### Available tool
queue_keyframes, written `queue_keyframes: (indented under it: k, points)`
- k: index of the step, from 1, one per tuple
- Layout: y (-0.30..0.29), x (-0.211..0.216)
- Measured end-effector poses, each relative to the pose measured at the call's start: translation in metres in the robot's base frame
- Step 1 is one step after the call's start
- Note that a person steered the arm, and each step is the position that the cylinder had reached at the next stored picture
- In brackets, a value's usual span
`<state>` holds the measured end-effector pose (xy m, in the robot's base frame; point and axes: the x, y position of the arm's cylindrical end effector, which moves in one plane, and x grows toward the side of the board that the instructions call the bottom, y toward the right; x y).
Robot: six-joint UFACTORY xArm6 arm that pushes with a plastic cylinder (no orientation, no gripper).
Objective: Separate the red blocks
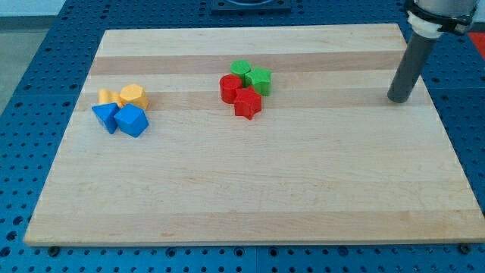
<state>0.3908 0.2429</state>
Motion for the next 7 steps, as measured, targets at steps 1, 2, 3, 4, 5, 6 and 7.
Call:
queue_keyframes:
  k: [1,2,3,4,5,6,7]
  points:
    - [-0.001,0.03]
    - [-0.037,0.075]
    - [-0.124,0.069]
    - [-0.129,0.04]
    - [-0.166,0.021]
    - [-0.204,0.002]
    - [-0.247,-0.007]
